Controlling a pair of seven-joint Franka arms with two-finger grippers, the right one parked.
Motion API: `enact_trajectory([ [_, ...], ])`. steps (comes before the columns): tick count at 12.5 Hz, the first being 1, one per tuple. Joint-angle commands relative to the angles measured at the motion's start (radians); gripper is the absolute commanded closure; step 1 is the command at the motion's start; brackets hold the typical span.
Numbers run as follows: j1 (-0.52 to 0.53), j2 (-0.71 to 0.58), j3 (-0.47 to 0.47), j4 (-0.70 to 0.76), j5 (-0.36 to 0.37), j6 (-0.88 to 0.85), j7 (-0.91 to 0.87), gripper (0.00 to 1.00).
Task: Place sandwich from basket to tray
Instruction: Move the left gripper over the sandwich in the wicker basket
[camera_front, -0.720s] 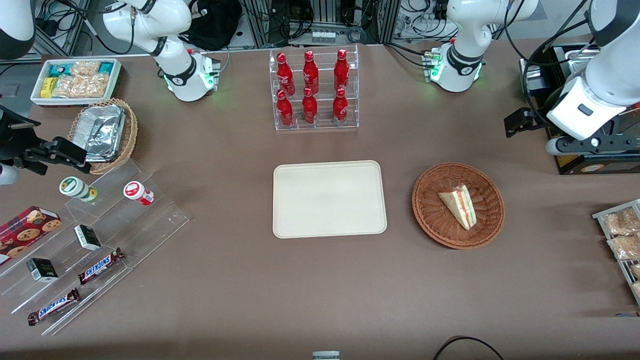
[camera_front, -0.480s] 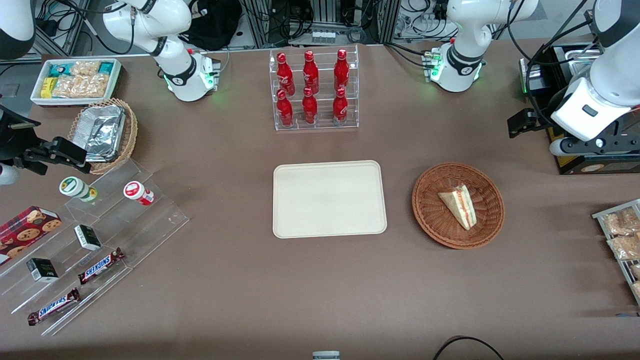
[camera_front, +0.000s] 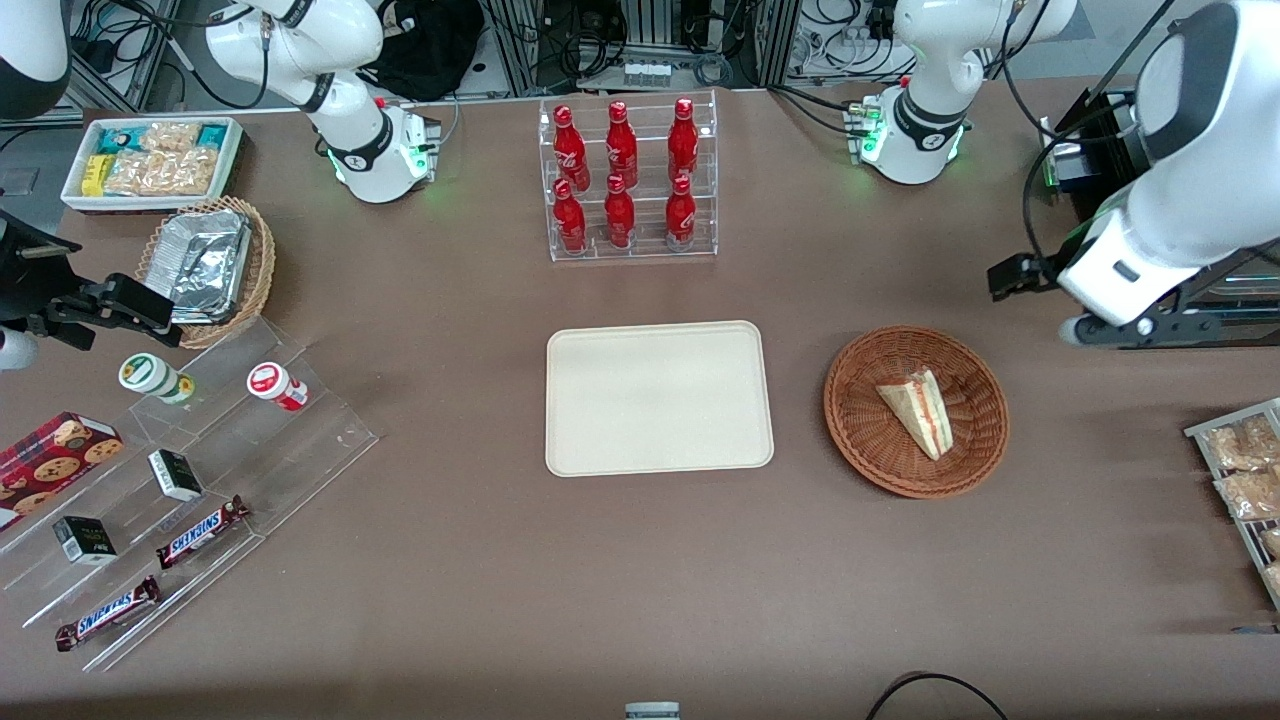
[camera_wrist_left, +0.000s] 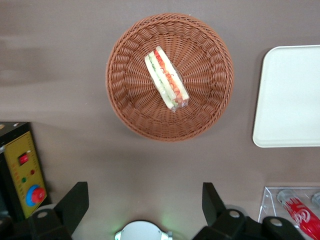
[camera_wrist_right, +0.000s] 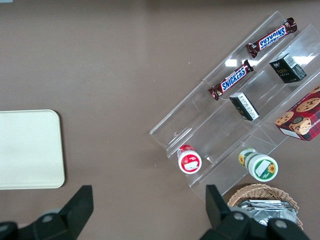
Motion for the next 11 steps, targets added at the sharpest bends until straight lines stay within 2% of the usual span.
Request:
enact_trajectory([
  [1, 0.000, -0.015, -0.004, -0.145, 0.011, 0.166, 0.003, 0.00],
  [7, 0.000, -0.012, -0.004, -0.466, 0.011, 0.631, -0.008, 0.00],
  [11, -0.001, 0.017, -0.004, -0.499, 0.011, 0.710, -0.112, 0.00],
])
